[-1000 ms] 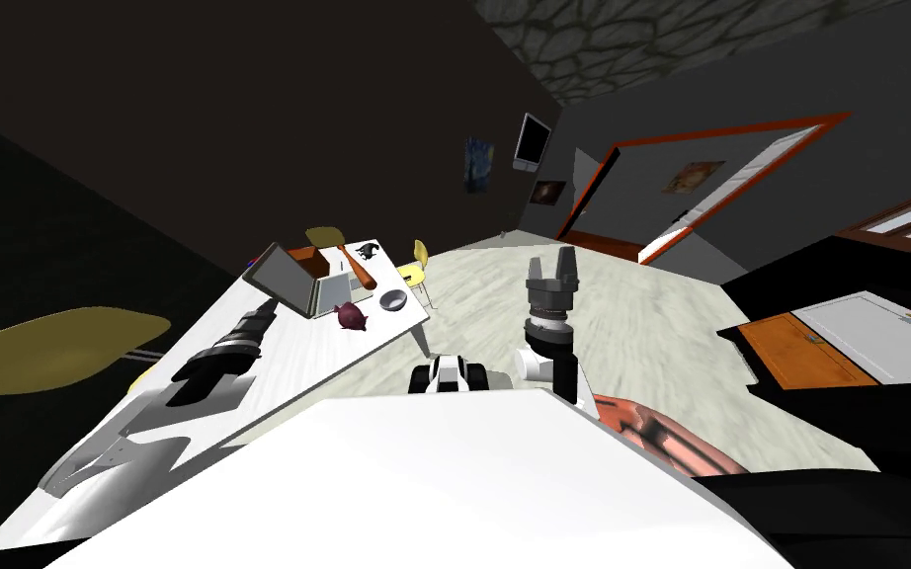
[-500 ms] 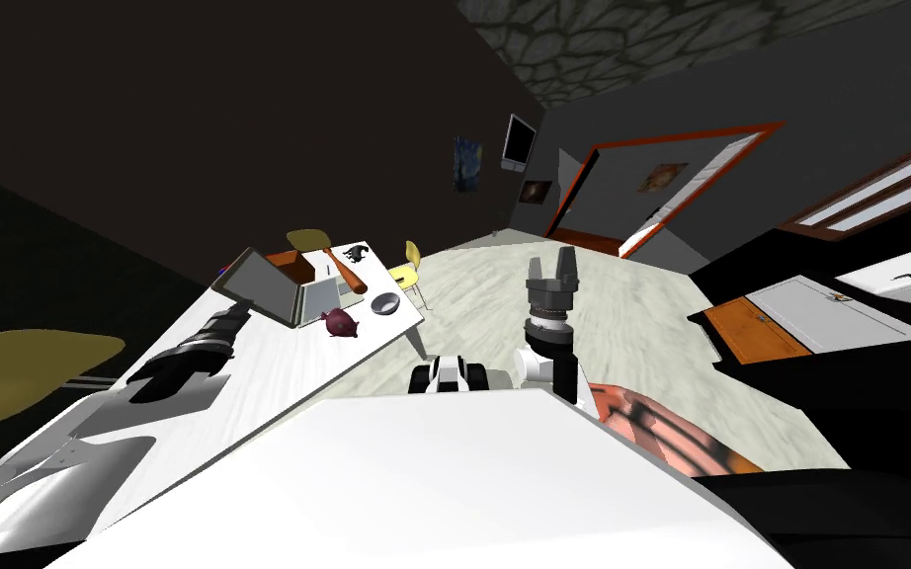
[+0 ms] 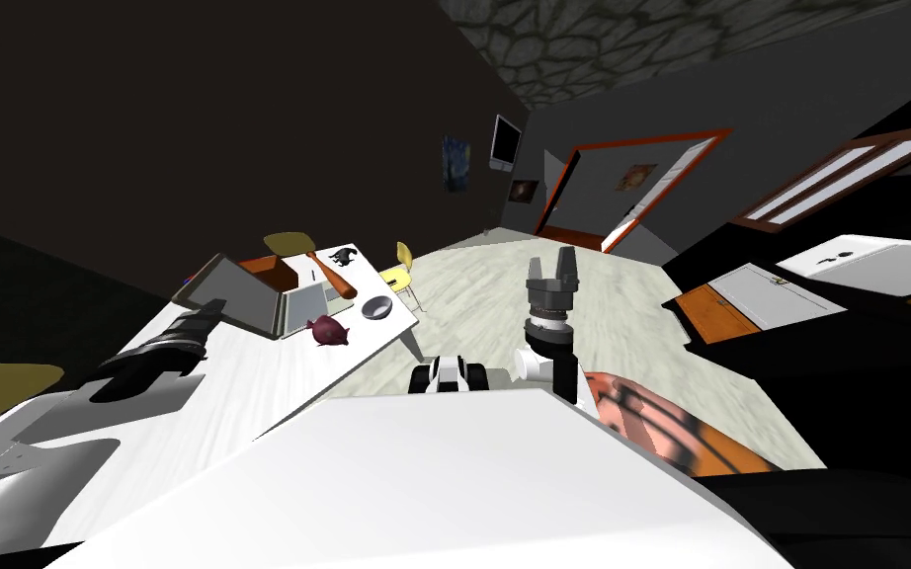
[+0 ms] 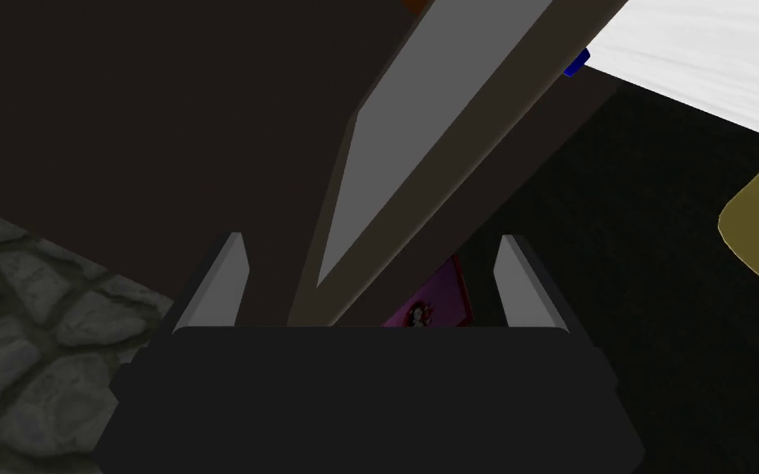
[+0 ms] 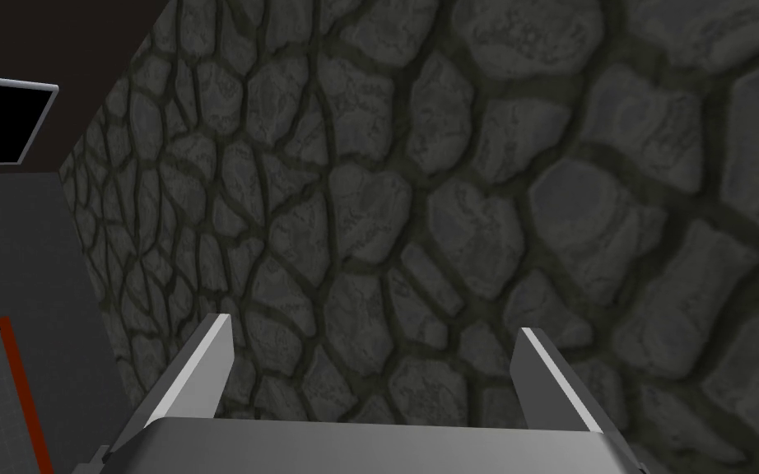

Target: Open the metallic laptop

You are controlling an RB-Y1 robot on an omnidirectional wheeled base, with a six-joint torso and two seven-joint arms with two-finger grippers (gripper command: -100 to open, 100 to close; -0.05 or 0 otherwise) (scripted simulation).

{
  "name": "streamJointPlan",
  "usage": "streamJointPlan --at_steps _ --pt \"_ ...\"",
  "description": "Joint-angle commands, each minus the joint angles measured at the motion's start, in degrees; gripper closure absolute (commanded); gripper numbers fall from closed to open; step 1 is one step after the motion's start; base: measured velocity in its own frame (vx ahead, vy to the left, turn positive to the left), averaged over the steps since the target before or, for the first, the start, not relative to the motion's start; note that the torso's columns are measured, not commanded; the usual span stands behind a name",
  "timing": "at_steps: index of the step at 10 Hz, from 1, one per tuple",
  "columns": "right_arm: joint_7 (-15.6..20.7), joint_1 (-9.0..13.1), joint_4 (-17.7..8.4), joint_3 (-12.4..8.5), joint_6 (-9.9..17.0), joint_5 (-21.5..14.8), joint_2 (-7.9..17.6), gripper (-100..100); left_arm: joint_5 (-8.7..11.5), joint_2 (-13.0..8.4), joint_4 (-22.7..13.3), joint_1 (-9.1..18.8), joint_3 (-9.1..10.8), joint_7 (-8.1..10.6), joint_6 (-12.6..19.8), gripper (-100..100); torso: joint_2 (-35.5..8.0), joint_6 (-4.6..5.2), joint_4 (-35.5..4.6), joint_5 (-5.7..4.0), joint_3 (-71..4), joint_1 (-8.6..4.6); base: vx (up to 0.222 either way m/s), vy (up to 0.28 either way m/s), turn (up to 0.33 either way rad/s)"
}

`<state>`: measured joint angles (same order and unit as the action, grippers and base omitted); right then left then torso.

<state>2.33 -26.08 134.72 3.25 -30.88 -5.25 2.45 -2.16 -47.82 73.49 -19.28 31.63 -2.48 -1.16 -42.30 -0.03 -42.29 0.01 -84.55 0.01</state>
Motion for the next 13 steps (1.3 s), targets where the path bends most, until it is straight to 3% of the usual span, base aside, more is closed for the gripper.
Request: streamJointPlan --at_steps 1,2,10,11,13 --pt "0.0 0.0 0.0 0.0 0.0 0.0 0.0 0 0.0 0.0 0.0 0.0 -0.01 0.0 0.0 100 0.0 0.02 0.0 -0.01 0.0 0.0 0.0 0.0 0.0" --pt "0.0 0.0 0.0 0.0 0.0 0.0 0.0 0 -2.5 0.2 -0.3 0.2 0.39 -2.38 0.8 100 0.0 0.03 0.0 -0.01 0.0 -0.01 0.013 -0.04 -0.094" --pt "0.0 0.0 0.0 0.0 0.0 0.0 0.0 0 -12.3 1.1 -1.6 1.0 1.99 -11.91 4.3 100 0.4 0.43 0.1 0.14 -0.2 0.22 0.019 -0.066 -0.075" --pt "0.0 0.0 0.0 0.0 0.0 0.0 0.0 0 -11.5 1.1 -1.7 0.7 2.01 -11.03 4.1 100 0.4 0.45 0.1 0.13 -0.2 0.21 0.006 -0.03 -0.008" --pt "0.0 0.0 0.0 0.0 0.0 0.0 0.0 0 -15.8 3.5 -2.1 3.1 2.8 -15.01 5.8 100 0.1 0.23 0.0 0.18 0.0 0.36 -0.027 -0.007 -0.084"
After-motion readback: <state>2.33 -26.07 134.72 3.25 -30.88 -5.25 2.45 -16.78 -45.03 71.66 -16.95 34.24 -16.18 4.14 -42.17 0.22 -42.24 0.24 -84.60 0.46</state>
